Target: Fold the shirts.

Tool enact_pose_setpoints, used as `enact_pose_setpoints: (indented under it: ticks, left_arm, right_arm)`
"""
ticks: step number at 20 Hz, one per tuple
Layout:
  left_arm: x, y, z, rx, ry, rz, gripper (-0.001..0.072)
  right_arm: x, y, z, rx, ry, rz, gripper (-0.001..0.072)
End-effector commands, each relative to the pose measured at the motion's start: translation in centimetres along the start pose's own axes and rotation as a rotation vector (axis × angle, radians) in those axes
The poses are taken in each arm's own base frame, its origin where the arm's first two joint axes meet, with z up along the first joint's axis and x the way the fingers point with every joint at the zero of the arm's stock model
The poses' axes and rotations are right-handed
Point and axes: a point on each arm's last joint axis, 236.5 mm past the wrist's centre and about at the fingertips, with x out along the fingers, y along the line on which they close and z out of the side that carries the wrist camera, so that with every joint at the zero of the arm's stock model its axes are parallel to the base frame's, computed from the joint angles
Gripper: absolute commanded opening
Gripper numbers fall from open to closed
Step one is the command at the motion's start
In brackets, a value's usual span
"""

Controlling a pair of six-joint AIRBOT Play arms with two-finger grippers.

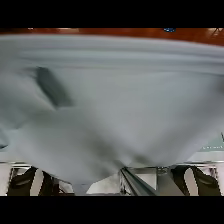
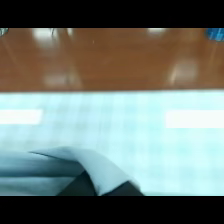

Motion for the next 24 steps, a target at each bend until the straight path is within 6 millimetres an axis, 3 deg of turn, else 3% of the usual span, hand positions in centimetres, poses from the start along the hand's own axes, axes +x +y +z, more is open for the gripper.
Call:
enact_pose_setpoints:
  ticks: [1,5,8,11,13,15,17,21,24]
  left_arm:
    - [9.6,-0.6,-8.1,-0.133,0.232,-0.163,0.0018]
    - [21.4,0.3,-16.5,-0.263,0.442,-0.196,0.0018]
    - [29.3,-0.7,-21.8,-0.280,0.582,-0.197,0.0018]
    - [35.3,-2.1,-25.3,-0.325,0.691,-0.203,0.0017]
    - [38.1,-2.8,-26.8,-0.397,0.749,-0.192,0.0018]
    - [39.4,-3.2,-27.3,-0.410,0.779,-0.200,0.0018]
    - [39.3,-3.6,-27.3,-0.392,0.802,-0.221,0.0018]
    - [36.4,-4.2,-27.8,-0.319,0.905,-0.287,0.0018]
    - [34.0,-2.6,-28.6,-0.295,1.006,-0.304,0.0018]
  right_arm:
    - [9.1,-3.2,-6.0,0.125,0.243,0.085,0.0021]
    - [20.0,-6.7,-9.3,0.261,0.370,0.157,0.0021]
    - [28.3,-6.8,-12.7,0.295,0.455,0.177,0.0021]
    - [35.7,-8.7,-13.7,0.422,0.459,0.117,0.0021]
    - [38.1,-9.1,-14.8,0.564,0.546,0.108,0.0021]
    - [39.3,-8.7,-16.4,0.562,0.628,0.133,0.0021]
    - [39.7,-8.6,-17.7,0.564,0.674,0.142,0.0022]
    - [38.3,-8.7,-18.1,0.524,0.715,0.175,0.0022]
    - [35.9,-10.1,-17.4,0.536,0.737,0.187,0.0022]
